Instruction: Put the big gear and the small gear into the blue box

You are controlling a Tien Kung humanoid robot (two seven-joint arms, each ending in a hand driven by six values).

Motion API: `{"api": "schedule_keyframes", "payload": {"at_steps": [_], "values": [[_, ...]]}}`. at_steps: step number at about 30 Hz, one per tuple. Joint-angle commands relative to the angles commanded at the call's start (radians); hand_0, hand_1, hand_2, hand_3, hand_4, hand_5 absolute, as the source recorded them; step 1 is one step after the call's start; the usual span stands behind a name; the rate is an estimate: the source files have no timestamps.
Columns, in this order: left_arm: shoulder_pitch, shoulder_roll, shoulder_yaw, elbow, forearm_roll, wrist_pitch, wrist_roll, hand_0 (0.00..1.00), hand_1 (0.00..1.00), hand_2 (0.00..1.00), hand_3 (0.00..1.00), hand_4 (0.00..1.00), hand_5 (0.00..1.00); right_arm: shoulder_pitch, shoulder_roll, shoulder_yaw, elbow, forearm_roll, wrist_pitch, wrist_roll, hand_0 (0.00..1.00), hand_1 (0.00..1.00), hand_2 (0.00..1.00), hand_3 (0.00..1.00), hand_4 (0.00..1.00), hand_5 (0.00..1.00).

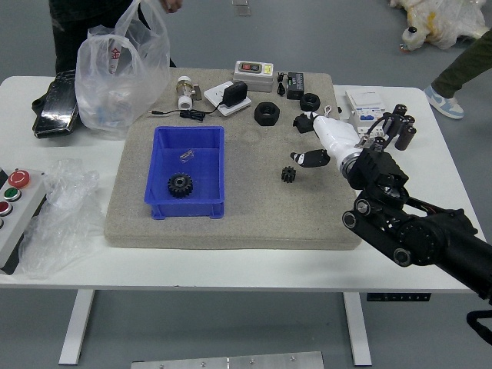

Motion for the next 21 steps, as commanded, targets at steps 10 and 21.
{"api": "schedule_keyframes", "payload": {"at_steps": [10,21], "values": [[-0.004,0.001,-0.019,-0.003,0.020,-0.001,0.011,0.666,0.640,0.623,0.723,0.684,0.367,0.001,0.038,-0.075,-0.017,0.045,-0.011,0.019,0.437,0.703,0.775,0.837,0.997,0.471],[-0.004,-0.002,-0.014,-0.001,0.017,-0.002,0.007,0.666,0.640,0.623,0.723,0.684,0.365,0.011,0.047,-0.156,-0.061,0.064,-0.026,-0.009,0.373,0.552,0.469,0.608,0.338,0.068]]}}
